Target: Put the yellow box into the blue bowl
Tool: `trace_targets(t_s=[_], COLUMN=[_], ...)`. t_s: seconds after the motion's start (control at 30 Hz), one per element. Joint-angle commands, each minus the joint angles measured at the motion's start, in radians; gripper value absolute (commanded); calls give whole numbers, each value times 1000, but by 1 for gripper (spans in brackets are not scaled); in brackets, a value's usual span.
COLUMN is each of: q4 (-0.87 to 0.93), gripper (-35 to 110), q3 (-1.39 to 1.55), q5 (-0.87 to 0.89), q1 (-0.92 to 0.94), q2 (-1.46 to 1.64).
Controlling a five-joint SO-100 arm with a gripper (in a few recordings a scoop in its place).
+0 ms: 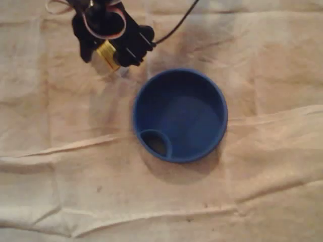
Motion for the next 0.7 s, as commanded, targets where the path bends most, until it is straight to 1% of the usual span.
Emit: trace_targets(t_s=[0.0,0.33,0.67], q4=[-5,-6,-21], gripper=[36,36,36], q3=[-57,-57,-57], q5=[-8,-6,-6], q1=[-29,-86,-89], q2=[35,35,21])
